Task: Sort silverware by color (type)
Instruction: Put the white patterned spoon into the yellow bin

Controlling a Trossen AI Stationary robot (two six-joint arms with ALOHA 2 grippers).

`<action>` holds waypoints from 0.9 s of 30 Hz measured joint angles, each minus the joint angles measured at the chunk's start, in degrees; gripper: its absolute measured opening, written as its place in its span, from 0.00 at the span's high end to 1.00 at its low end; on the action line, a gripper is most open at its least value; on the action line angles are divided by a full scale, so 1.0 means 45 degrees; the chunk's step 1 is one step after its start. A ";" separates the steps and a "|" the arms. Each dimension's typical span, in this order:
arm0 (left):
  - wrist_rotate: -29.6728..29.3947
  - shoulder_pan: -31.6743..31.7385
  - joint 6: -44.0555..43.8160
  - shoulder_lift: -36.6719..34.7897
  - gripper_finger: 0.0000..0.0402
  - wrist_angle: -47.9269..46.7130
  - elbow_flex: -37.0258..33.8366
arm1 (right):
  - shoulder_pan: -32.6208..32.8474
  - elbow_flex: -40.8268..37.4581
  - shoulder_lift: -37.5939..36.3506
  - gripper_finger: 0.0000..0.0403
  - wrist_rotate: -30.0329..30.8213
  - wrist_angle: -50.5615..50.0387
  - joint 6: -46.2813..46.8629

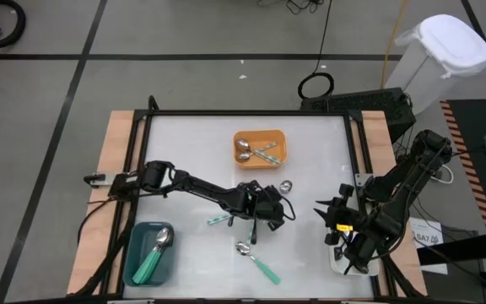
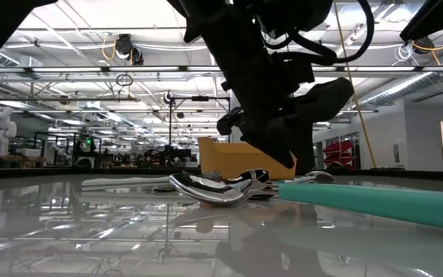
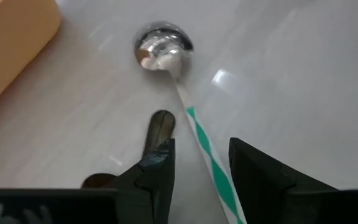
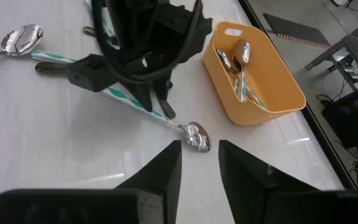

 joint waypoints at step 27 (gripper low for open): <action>0.0321 0.0065 0.0175 0.0804 0.75 0.0743 0.0009 | -0.0058 0.0000 0.0000 0.75 0.0096 0.0077 -0.0044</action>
